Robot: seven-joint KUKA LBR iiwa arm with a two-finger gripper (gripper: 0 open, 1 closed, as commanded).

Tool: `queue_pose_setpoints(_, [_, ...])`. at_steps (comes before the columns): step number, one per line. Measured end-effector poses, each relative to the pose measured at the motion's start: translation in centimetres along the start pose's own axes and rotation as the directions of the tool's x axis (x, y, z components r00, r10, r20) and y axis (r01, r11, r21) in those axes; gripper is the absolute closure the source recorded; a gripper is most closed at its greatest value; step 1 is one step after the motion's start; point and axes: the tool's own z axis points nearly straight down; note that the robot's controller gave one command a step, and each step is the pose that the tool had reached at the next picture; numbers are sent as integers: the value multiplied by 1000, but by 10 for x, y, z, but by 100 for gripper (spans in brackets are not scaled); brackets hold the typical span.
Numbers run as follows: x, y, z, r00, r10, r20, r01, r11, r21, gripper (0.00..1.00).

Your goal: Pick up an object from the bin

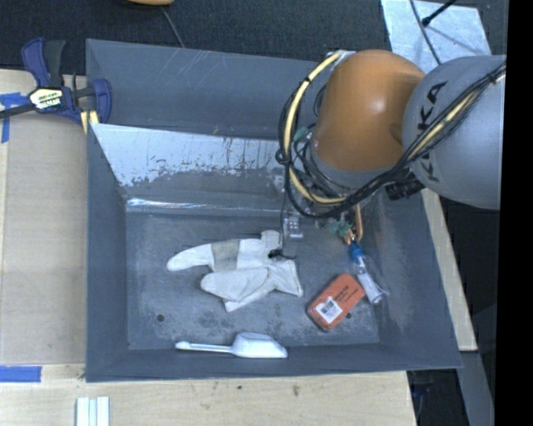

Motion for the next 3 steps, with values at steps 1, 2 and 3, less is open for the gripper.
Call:
queue_pose_setpoints(1, [-16,14,49,1000,-7,-7,7,1000,0,0])
queue_pose_setpoints(2, [4,-18,92,997,-77,-8,77,997,0,0])
queue_pose_setpoints(3, [7,-9,106,992,128,-10,-128,992,2,100])
